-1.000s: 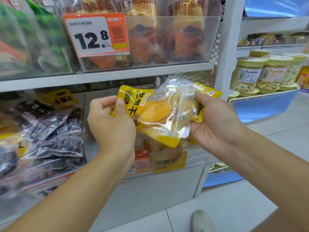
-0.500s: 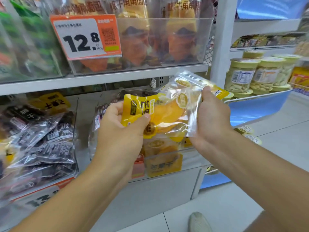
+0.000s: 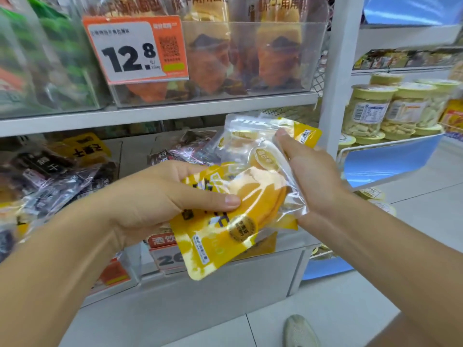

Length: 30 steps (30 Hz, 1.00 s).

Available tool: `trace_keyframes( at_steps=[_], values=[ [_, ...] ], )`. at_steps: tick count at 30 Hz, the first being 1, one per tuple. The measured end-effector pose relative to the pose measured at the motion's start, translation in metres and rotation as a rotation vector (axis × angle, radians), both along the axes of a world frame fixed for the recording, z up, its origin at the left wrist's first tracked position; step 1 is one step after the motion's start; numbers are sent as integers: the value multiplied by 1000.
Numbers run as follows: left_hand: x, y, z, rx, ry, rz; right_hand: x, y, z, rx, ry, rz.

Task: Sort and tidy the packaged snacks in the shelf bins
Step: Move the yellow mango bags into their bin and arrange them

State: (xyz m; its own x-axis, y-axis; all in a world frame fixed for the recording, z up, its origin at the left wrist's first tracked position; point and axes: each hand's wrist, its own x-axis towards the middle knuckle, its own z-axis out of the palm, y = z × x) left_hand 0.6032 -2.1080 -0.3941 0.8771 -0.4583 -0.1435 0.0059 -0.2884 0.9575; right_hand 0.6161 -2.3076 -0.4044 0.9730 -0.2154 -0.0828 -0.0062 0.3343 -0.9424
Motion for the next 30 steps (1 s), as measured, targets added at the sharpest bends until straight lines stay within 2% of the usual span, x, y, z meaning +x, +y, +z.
trace_keyframes(
  at_steps=[2,5,11,16,19,22,24,28,30],
  values=[
    [-1,0,1,-30,28,-94,-2,2,0,-9,-7,18],
    [-5,-3,-4,-27,59,-49,-3,8,2,-7,-15,60],
    [-8,6,-10,-111,-57,164,6,-5,5,62,-26,-69],
    [-14,22,-7,-134,-164,326,-4,-24,12,-28,-80,-168],
    [-14,21,-12,-162,-172,410,-12,-29,14,80,-119,-190],
    [-12,14,-21,-194,-122,506,-15,-26,16,284,-188,-117],
    [-9,8,-25,-226,-81,548,-16,-20,16,310,-197,-16],
    [-10,-8,-23,-379,-13,554,-20,-7,7,180,-197,187],
    [-10,-15,-23,-463,46,540,-21,-3,-2,50,-183,215]
  ],
)
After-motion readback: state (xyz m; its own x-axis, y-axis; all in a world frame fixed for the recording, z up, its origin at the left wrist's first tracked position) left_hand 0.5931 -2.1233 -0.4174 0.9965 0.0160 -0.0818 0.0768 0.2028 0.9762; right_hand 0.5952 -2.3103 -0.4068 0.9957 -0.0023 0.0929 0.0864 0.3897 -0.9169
